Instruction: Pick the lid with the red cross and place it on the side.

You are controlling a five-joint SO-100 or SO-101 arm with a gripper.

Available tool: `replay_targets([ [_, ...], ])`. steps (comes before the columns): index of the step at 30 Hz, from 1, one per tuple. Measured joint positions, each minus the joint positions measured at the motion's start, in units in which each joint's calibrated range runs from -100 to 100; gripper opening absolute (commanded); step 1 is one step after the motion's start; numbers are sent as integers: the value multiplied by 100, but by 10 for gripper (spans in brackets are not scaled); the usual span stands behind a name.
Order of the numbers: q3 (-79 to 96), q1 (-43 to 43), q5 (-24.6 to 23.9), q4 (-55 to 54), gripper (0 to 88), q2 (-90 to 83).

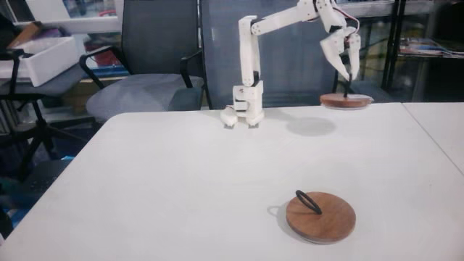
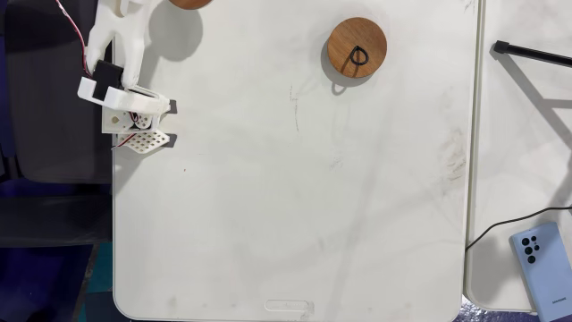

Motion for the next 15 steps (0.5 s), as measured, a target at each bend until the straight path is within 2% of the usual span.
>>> replay_targets([
  [15,1070,0,0,-1008,0,76],
])
